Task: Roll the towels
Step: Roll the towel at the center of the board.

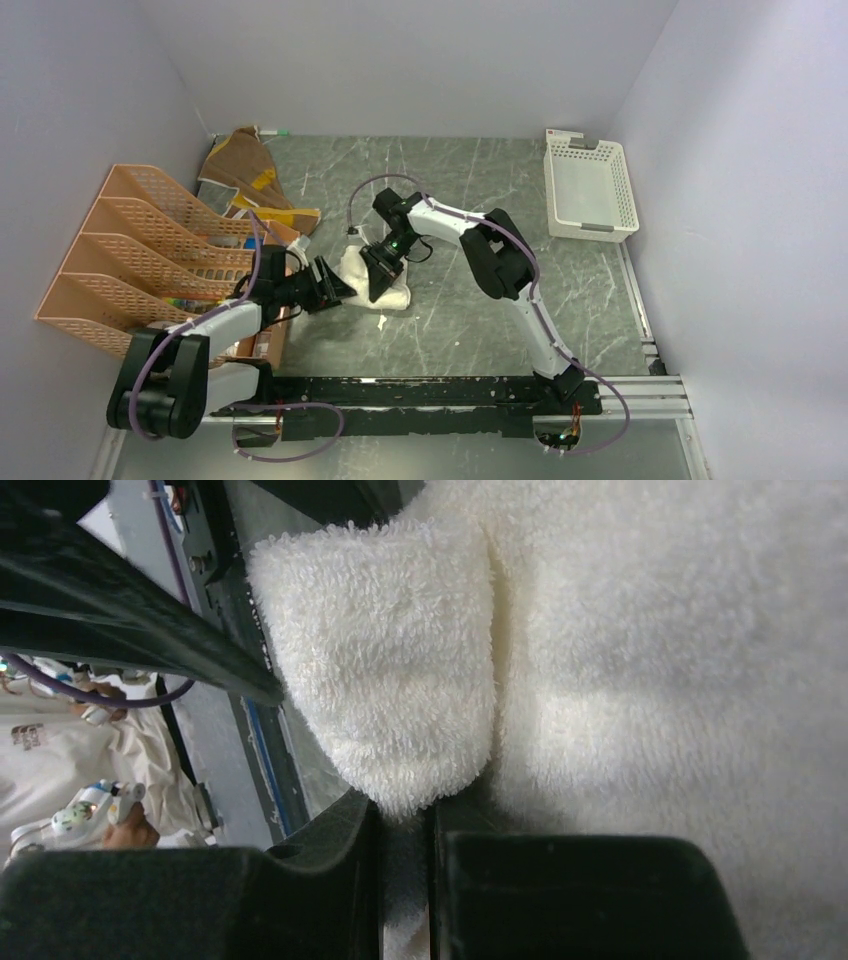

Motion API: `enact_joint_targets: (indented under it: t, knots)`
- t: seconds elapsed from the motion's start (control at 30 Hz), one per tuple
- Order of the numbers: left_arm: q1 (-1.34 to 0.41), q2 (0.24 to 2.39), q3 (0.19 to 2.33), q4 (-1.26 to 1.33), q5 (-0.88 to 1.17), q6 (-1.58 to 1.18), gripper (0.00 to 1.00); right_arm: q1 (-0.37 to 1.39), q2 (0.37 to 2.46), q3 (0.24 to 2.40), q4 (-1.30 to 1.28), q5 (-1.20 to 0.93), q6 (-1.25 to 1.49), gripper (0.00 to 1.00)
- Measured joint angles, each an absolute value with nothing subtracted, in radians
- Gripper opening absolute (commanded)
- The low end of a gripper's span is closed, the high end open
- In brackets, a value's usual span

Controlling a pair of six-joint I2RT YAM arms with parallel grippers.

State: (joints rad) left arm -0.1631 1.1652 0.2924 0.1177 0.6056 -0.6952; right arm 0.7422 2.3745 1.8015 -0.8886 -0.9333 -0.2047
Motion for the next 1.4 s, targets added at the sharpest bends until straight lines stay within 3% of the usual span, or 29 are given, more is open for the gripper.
enact_joint_targets:
  t: [0.2, 0.27, 0.37, 0.43, 0.57, 0.7, 0.77, 0.9, 1.07, 1.17, 1.4]
  knots:
    - [-0.17, 1.248, 0.271, 0.201, 0.614, -0.715, 0.72, 0.755, 2.391, 1.813, -0.91, -0.96, -0.23, 0.0]
    - [-0.177, 1.278, 0.271, 0.242, 0.622, -0.725, 0.67, 0.759, 2.399, 1.826, -0.924, -0.959, -0.236, 0.0]
    - [-0.188, 1.315, 0.271, 0.289, 0.624, -0.74, 0.36, 0.766, 2.408, 1.84, -0.941, -0.957, -0.241, 0.08]
    - [-0.199, 1.346, 0.266, 0.31, 0.613, -0.746, 0.09, 0.773, 2.411, 1.845, -0.947, -0.953, -0.241, 0.22]
    - [-0.21, 1.366, 0.257, 0.351, 0.616, -0.765, 0.07, 0.785, 2.406, 1.847, -0.956, -0.952, -0.237, 0.46]
    - [-0.211, 1.368, 0.253, 0.359, 0.611, -0.768, 0.07, 0.799, 2.35, 1.809, -0.936, -0.897, -0.208, 0.58]
    - [-0.215, 1.367, 0.256, 0.357, 0.605, -0.77, 0.07, 0.811, 2.291, 1.768, -0.899, -0.773, -0.165, 0.6]
    - [-0.227, 1.381, 0.285, 0.345, 0.589, -0.783, 0.07, 0.829, 2.132, 1.644, -0.768, -0.297, -0.06, 0.71]
    - [-0.244, 1.473, 0.358, 0.384, 0.574, -0.802, 0.07, 0.897, 1.831, 1.332, -0.489, 0.181, -0.079, 0.73]
    - [-0.247, 1.563, 0.399, 0.414, 0.599, -0.82, 0.07, 0.96, 1.689, 1.167, -0.317, 0.363, -0.175, 0.73]
    - [-0.253, 1.718, 0.491, 0.526, 0.651, -0.875, 0.07, 1.09, 1.56, 0.945, -0.044, 0.402, -0.382, 0.73]
